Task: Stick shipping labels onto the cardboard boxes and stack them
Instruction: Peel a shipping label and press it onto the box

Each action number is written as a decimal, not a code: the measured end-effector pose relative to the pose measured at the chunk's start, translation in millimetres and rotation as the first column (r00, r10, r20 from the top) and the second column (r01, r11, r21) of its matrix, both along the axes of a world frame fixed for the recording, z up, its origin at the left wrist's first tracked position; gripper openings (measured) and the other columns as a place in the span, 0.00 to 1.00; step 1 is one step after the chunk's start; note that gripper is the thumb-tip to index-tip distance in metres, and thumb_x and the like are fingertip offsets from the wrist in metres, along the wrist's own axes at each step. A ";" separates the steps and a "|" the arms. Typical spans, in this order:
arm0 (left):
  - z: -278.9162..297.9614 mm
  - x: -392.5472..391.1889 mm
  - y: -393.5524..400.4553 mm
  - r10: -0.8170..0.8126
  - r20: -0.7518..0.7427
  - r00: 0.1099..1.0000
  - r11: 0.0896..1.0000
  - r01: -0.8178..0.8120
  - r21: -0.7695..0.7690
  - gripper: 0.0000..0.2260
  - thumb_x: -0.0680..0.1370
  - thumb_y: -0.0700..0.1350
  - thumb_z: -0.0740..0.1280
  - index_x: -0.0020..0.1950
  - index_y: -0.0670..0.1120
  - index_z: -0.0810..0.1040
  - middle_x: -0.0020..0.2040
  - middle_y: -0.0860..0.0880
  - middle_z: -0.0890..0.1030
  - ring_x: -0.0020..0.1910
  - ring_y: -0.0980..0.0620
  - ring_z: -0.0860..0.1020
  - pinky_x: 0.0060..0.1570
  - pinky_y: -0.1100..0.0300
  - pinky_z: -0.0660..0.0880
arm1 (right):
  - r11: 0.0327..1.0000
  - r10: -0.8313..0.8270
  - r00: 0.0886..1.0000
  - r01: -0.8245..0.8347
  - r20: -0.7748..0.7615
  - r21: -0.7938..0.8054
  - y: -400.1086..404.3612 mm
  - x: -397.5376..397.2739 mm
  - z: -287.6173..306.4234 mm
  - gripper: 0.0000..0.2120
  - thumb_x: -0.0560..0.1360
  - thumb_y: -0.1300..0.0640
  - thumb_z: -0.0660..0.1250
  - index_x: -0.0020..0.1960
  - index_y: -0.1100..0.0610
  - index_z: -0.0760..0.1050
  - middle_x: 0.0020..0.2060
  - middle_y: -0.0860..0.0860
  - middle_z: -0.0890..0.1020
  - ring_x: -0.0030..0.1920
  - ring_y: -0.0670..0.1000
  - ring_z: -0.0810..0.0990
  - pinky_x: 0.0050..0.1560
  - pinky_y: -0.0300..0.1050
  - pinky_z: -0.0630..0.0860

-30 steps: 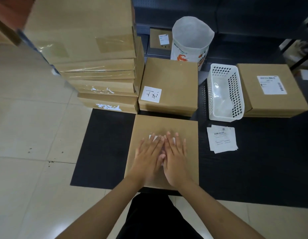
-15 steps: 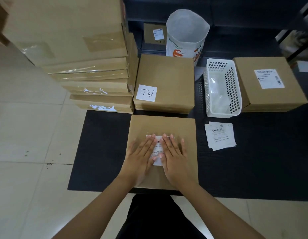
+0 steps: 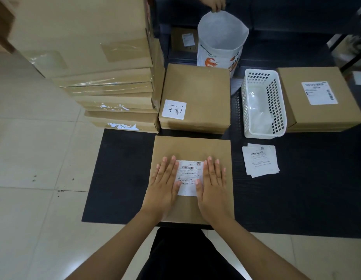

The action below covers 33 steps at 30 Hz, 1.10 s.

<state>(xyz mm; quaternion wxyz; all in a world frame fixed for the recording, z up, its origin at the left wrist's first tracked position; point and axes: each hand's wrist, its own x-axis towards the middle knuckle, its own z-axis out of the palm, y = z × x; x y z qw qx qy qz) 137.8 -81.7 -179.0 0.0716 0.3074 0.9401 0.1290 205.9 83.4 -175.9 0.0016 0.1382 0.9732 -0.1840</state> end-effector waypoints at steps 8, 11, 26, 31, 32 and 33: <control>4.0 29.0 0.2 -0.217 0.017 0.976 0.976 0.217 0.021 0.27 0.84 0.56 0.42 0.79 0.42 0.43 0.79 0.46 0.45 0.78 0.49 0.47 0.74 0.51 0.48 | 0.938 0.341 0.940 -0.342 0.031 0.062 -9.3 16.4 7.6 0.30 0.83 0.44 0.39 0.78 0.60 0.49 0.77 0.55 0.58 0.77 0.52 0.52 0.72 0.53 0.52; 0.2 29.8 -1.8 -0.214 0.023 0.977 0.975 0.215 -0.063 0.29 0.84 0.57 0.43 0.79 0.40 0.46 0.79 0.44 0.47 0.78 0.49 0.48 0.73 0.51 0.50 | 0.930 0.350 0.933 -0.357 0.080 0.092 -6.2 17.0 8.2 0.29 0.83 0.45 0.37 0.77 0.60 0.54 0.76 0.54 0.61 0.76 0.51 0.54 0.70 0.55 0.55; 3.8 37.1 -3.4 0.066 0.056 0.996 0.992 -0.059 -0.108 0.30 0.83 0.59 0.42 0.78 0.40 0.54 0.79 0.44 0.54 0.78 0.49 0.52 0.74 0.51 0.50 | 0.990 0.053 0.994 -0.065 0.097 0.128 -9.0 24.6 -0.3 0.28 0.83 0.47 0.41 0.77 0.60 0.55 0.77 0.55 0.57 0.78 0.53 0.52 0.74 0.55 0.51; 11.8 39.5 -3.8 0.158 0.060 0.986 0.987 -0.158 -0.006 0.30 0.83 0.58 0.43 0.78 0.39 0.51 0.79 0.43 0.51 0.78 0.47 0.48 0.75 0.51 0.46 | 0.997 -0.055 0.998 0.053 0.037 0.052 -5.2 25.4 2.7 0.29 0.83 0.45 0.40 0.77 0.62 0.53 0.77 0.57 0.55 0.78 0.55 0.52 0.76 0.49 0.44; 14.6 42.1 -5.7 0.101 0.043 0.994 0.995 -0.102 0.008 0.29 0.83 0.57 0.43 0.78 0.39 0.51 0.79 0.42 0.51 0.78 0.47 0.48 0.75 0.51 0.46 | 0.999 -0.010 1.000 0.009 0.021 0.036 -4.9 27.1 4.9 0.29 0.83 0.45 0.41 0.78 0.61 0.52 0.77 0.57 0.55 0.78 0.54 0.51 0.76 0.49 0.44; 17.1 46.5 -7.0 0.017 0.026 1.000 1.000 -0.018 0.019 0.29 0.84 0.57 0.43 0.78 0.38 0.52 0.79 0.42 0.51 0.78 0.46 0.49 0.75 0.51 0.46 | 0.997 0.075 0.997 -0.075 -0.001 0.035 -6.1 30.0 7.4 0.28 0.83 0.46 0.41 0.78 0.61 0.51 0.77 0.56 0.55 0.78 0.54 0.50 0.76 0.51 0.46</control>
